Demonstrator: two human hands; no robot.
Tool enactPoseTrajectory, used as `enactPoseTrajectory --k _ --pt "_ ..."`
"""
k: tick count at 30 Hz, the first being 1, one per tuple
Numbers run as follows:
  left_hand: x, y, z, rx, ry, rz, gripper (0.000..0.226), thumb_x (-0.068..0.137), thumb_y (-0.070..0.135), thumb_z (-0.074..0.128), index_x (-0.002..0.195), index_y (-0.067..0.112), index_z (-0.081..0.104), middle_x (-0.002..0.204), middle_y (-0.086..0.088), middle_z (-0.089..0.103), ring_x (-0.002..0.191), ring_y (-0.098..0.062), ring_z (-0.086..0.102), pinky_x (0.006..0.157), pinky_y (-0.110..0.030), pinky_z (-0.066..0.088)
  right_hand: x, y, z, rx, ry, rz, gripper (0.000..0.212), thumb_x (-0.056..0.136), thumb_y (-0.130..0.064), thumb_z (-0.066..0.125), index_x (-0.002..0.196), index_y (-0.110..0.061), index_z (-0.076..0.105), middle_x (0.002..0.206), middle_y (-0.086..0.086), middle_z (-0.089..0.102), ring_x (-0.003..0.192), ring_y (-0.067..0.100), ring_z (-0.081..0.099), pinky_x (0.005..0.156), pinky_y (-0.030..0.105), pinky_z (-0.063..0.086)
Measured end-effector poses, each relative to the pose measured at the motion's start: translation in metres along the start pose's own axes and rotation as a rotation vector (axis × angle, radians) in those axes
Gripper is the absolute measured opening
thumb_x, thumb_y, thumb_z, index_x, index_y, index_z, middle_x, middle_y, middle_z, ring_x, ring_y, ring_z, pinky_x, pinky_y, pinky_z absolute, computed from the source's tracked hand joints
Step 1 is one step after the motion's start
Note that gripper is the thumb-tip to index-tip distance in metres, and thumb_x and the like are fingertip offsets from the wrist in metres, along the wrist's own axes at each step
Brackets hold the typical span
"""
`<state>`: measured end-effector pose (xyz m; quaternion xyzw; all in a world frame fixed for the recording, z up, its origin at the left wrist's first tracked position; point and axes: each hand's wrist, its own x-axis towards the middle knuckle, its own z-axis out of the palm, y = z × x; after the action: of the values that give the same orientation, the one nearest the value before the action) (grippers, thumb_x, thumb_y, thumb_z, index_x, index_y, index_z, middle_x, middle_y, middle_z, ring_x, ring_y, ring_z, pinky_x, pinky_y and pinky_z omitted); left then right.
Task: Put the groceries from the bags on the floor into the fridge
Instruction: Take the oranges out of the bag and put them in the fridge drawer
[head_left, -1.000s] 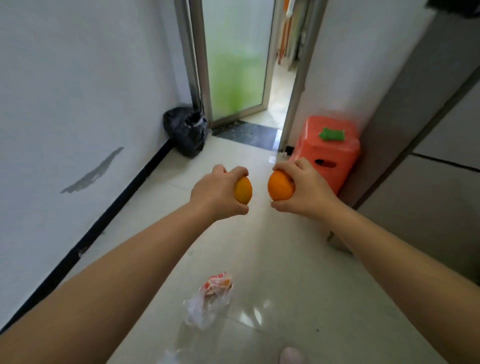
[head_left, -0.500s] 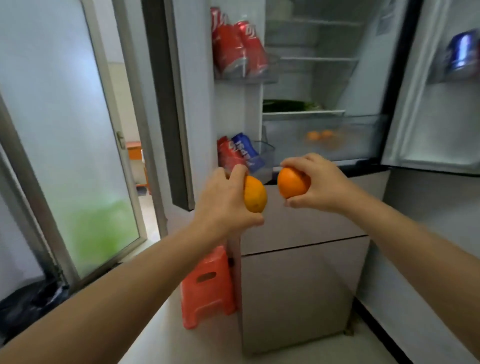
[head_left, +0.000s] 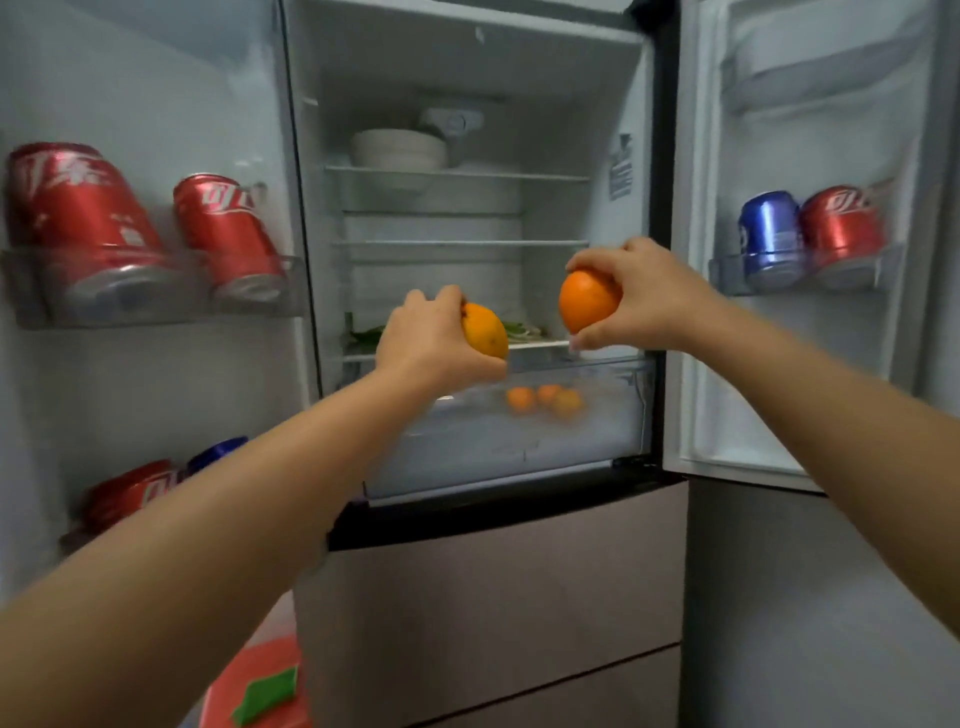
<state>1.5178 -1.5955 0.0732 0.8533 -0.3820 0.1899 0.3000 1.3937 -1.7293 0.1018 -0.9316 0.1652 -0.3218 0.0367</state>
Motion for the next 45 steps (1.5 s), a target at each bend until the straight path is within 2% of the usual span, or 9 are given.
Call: enactPoseTrajectory --k 11,18,21,25,27,31,35,38,45 --pt "0.179 0.006 0.100 0.252 -0.236 -0.030 0.046 0.071 0.047 0.070 0.101 0.015 0.057 0.093 -0.003 0.052 0.085 -0.023 0.049 0.069 -0.030 0.040 0.146 0.117 0.070 -0.132 -0.061 -0.034 0.069 0.072 -0.036 0.075 0.131 -0.024 0.042 0.129 0.010 0.044 0.117 0.029 0.046 0.091 0.035 0.041" --pt "0.273 -0.017 0.170 0.584 -0.570 -0.050 0.031 0.076 0.042 0.066 0.067 0.014 0.057 0.062 -0.001 0.049 0.061 -0.020 0.052 0.068 -0.027 0.045 0.249 0.150 0.144 -0.357 -0.505 -0.163 0.068 0.071 -0.034 0.076 0.130 -0.023 0.045 0.128 0.006 0.051 0.116 0.026 0.051 0.084 0.027 0.041" --pt "0.293 -0.037 0.206 0.584 -0.769 -0.099 0.039 0.083 0.039 0.062 0.108 0.010 0.065 0.083 -0.007 0.055 0.076 -0.021 0.053 0.071 -0.027 0.043 0.283 0.158 0.187 -0.414 -0.793 -0.176 0.067 0.070 -0.031 0.078 0.129 -0.024 0.046 0.131 0.006 0.049 0.113 0.029 0.054 0.093 0.040 0.051" --pt "0.315 -0.072 0.246 0.566 -0.891 -0.147 0.046 0.083 0.040 0.063 0.118 0.011 0.057 0.102 -0.010 0.052 0.067 -0.023 0.053 0.071 -0.029 0.043 0.317 0.161 0.245 -0.560 -1.082 -0.267 0.074 0.073 -0.025 0.075 0.137 -0.022 0.039 0.139 0.008 0.042 0.119 0.031 0.049 0.098 0.046 0.049" --pt "0.326 -0.085 0.259 0.609 -0.901 -0.144 0.048 0.081 0.042 0.064 0.120 0.015 0.057 0.106 -0.010 0.055 0.071 -0.023 0.053 0.066 -0.029 0.045 0.328 0.160 0.266 -0.580 -1.140 -0.318 0.071 0.074 -0.023 0.075 0.136 -0.021 0.039 0.138 0.009 0.043 0.117 0.031 0.049 0.099 0.045 0.048" --pt "0.342 -0.111 0.284 0.706 -0.810 -0.069 0.022 0.074 0.045 0.065 0.081 0.027 0.054 0.091 -0.003 0.052 0.078 -0.021 0.049 0.070 -0.026 0.043 0.334 0.165 0.296 -0.652 -1.156 -0.484 0.066 0.075 -0.023 0.075 0.131 -0.013 0.042 0.131 0.014 0.050 0.114 0.030 0.051 0.092 0.036 0.046" --pt "0.352 -0.122 0.314 0.541 -0.795 -0.081 0.054 0.078 0.045 0.066 0.122 0.013 0.057 0.104 -0.009 0.056 0.093 -0.023 0.057 0.078 -0.031 0.047 0.322 0.180 0.314 -0.662 -1.089 -0.566 0.070 0.074 -0.029 0.075 0.131 -0.012 0.038 0.128 0.017 0.048 0.114 0.034 0.051 0.077 0.034 0.040" --pt "0.352 -0.128 0.334 0.431 -0.740 -0.093 0.058 0.079 0.044 0.065 0.124 0.011 0.050 0.127 -0.010 0.057 0.116 -0.027 0.057 0.090 -0.032 0.048 0.323 0.190 0.317 -0.623 -1.033 -0.557 0.071 0.073 -0.031 0.075 0.130 -0.012 0.037 0.126 0.017 0.049 0.112 0.034 0.052 0.077 0.033 0.040" --pt "0.348 -0.148 0.348 0.251 -0.613 -0.086 0.056 0.080 0.034 0.068 0.124 0.007 0.046 0.128 -0.013 0.054 0.117 -0.028 0.054 0.089 -0.031 0.046 0.316 0.192 0.332 -0.597 -0.973 -0.555 0.070 0.076 -0.033 0.072 0.131 -0.010 0.036 0.127 0.016 0.045 0.111 0.032 0.051 0.070 0.033 0.036"
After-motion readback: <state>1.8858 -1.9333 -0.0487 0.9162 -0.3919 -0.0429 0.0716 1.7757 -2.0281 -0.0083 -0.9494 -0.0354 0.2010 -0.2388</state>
